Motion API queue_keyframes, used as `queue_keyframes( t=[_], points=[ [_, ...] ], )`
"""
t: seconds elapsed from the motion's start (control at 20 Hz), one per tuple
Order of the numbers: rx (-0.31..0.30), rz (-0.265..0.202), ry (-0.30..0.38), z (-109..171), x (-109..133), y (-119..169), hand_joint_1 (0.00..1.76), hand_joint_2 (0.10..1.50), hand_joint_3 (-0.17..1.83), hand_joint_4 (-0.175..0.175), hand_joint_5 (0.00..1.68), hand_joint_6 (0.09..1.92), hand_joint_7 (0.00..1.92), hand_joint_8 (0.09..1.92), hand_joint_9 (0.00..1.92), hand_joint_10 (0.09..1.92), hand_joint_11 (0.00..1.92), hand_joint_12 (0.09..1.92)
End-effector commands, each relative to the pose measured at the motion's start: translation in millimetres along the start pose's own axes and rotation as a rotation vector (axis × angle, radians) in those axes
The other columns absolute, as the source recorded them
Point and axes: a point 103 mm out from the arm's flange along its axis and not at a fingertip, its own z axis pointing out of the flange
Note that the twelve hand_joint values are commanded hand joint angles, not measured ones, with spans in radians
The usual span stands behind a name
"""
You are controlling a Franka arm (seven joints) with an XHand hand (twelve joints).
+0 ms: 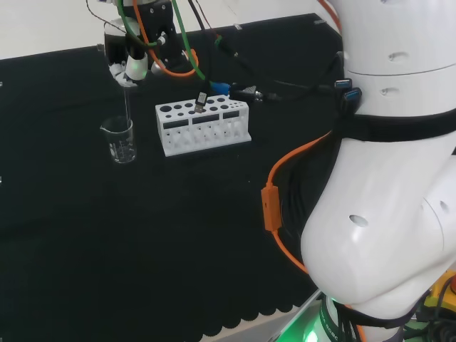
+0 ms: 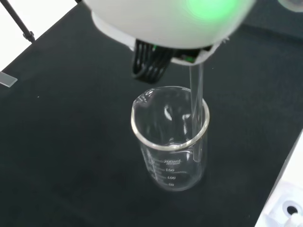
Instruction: Stir in the beaker to the left of the white test tube rack with the glass rod.
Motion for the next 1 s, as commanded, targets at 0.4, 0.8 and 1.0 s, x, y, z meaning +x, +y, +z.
queue_keyframes(
  t=[0.4,0.8,1.0],
  points=[
    [0.013,-0.041,-0.025,14,36,8,1.34,0.48,0.96,-0.175,1.20,0.77,1.44,0.70,1.72,0.51,1.61,0.70],
    [0.032,-0.052,-0.032,16,36,24,1.34,0.48,0.96,-0.175,1.20,0.78,1.44,0.70,1.72,0.51,1.61,0.70],
    [0.034,-0.048,-0.032,12,28,31,1.34,0.48,0.96,-0.175,1.20,0.78,1.44,0.70,1.72,0.51,1.61,0.70]
  ],
)
